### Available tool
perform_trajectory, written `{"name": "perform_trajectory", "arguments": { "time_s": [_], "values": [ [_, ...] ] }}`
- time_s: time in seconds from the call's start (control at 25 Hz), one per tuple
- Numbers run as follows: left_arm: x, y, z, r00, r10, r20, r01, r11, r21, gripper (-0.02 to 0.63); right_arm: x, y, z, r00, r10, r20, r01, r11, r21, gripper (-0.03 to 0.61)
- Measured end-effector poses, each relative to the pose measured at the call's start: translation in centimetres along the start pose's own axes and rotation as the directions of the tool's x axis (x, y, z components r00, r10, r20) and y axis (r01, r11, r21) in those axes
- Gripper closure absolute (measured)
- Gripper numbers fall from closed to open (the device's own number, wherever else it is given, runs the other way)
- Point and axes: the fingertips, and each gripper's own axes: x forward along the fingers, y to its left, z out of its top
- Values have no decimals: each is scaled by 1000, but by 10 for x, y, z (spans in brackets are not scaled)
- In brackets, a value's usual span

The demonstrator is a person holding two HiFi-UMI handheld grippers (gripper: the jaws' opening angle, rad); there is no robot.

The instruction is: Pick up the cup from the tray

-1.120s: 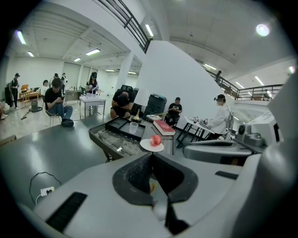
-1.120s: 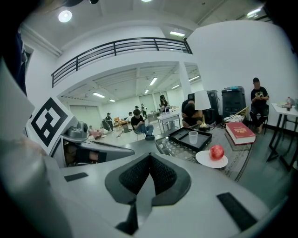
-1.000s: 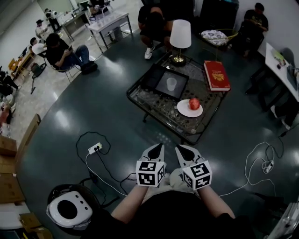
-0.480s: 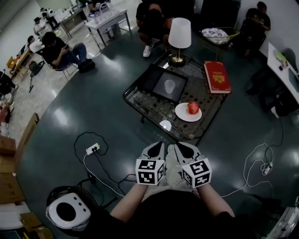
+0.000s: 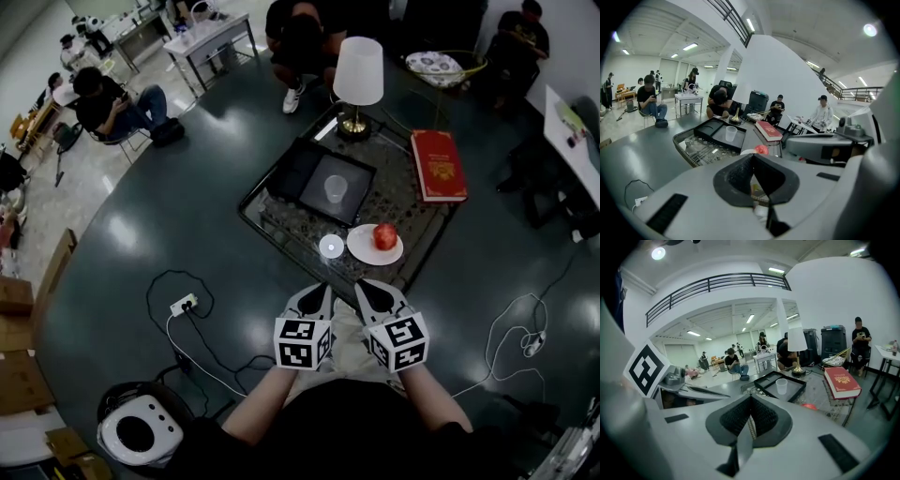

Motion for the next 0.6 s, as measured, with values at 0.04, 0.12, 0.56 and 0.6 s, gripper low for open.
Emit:
{"name": "perform_trajectory", "arguments": {
  "time_s": [0.04, 0.12, 0.56, 0.6],
  "values": [
    [5, 1, 3, 1000, 2, -3, -2, 1000, -2, 604, 4, -5, 3, 1000, 2, -2, -2, 1000, -1, 568],
    [16, 2, 8, 1000, 5, -7, -5, 1000, -7, 604, 10, -14, 8, 1000, 4, -9, -5, 1000, -6, 568],
    [68, 20, 36, 999, 36, -39, -36, 999, 0, 604, 49, -53, 26, 1000, 23, -22, -23, 1000, 6, 568],
    [74, 22, 38, 998, 39, -41, -39, 999, -1, 604, 52, -57, 27, 999, 24, -23, -24, 1000, 9, 568]
  ]
}}
